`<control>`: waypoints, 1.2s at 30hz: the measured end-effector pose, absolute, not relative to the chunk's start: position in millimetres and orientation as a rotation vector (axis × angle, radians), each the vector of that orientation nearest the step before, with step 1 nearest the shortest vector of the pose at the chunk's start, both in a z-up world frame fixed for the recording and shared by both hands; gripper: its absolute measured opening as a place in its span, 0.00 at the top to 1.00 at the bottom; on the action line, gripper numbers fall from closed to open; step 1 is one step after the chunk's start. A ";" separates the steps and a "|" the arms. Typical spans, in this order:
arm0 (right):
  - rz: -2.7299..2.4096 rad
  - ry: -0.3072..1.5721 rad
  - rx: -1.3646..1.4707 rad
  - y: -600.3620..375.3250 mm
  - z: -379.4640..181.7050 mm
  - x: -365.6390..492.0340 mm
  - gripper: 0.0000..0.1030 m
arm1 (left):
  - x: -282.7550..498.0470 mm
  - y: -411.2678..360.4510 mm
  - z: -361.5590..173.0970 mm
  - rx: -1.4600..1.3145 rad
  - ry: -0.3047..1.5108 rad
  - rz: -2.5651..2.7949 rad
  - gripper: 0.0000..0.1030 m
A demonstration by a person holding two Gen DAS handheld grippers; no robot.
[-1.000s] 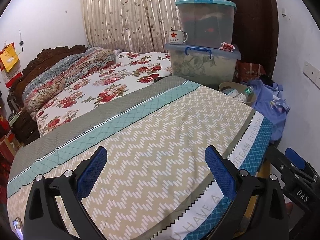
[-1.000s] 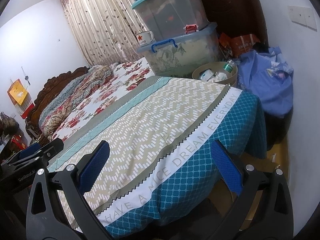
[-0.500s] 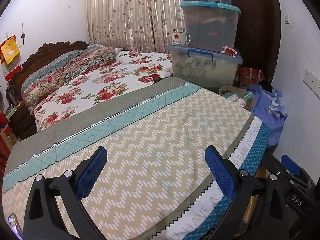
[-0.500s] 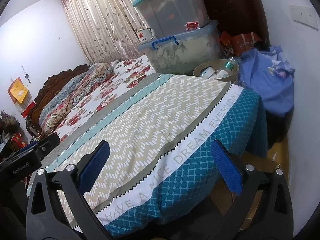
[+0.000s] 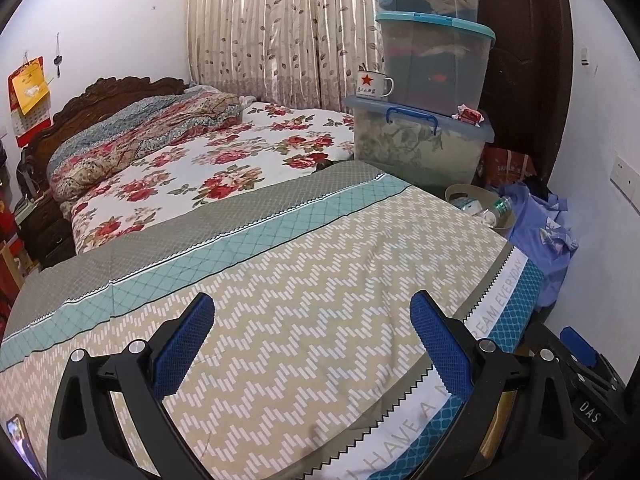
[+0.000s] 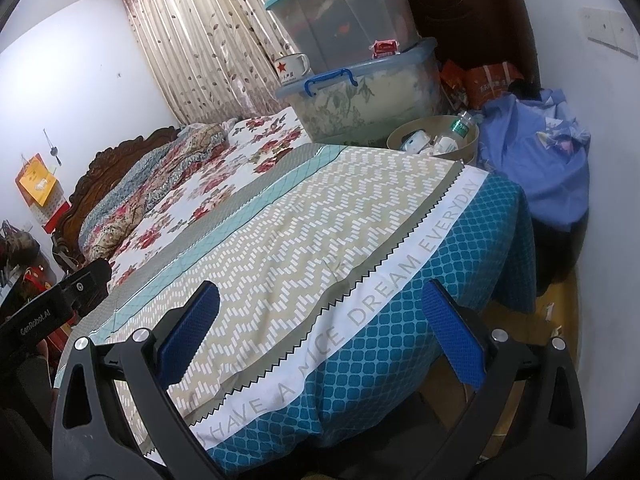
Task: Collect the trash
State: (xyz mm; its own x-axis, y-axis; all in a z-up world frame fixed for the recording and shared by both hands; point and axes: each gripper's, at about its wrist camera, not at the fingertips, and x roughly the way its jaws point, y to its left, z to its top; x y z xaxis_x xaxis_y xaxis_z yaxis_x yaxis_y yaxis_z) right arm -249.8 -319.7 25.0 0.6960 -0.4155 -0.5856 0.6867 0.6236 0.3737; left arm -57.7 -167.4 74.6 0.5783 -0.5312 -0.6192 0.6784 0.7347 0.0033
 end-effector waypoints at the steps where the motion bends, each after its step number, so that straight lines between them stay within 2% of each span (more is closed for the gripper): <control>1: -0.660 0.478 0.622 -320.1 24.1 -249.6 0.03 | -57.4 -167.5 74.6 0.251 0.635 -0.716 0.08; 19: -0.651 0.481 0.623 -320.8 23.3 -247.8 0.03 | -56.6 -170.4 70.9 0.284 0.655 -0.714 0.08; 29: -0.645 0.483 0.621 -319.7 25.0 -245.3 0.03 | -45.4 -165.9 65.1 0.259 0.752 -0.752 0.08; 36: -0.636 0.486 0.615 -319.2 26.1 -242.7 0.03 | -53.7 -168.9 66.5 0.320 0.690 -0.694 0.08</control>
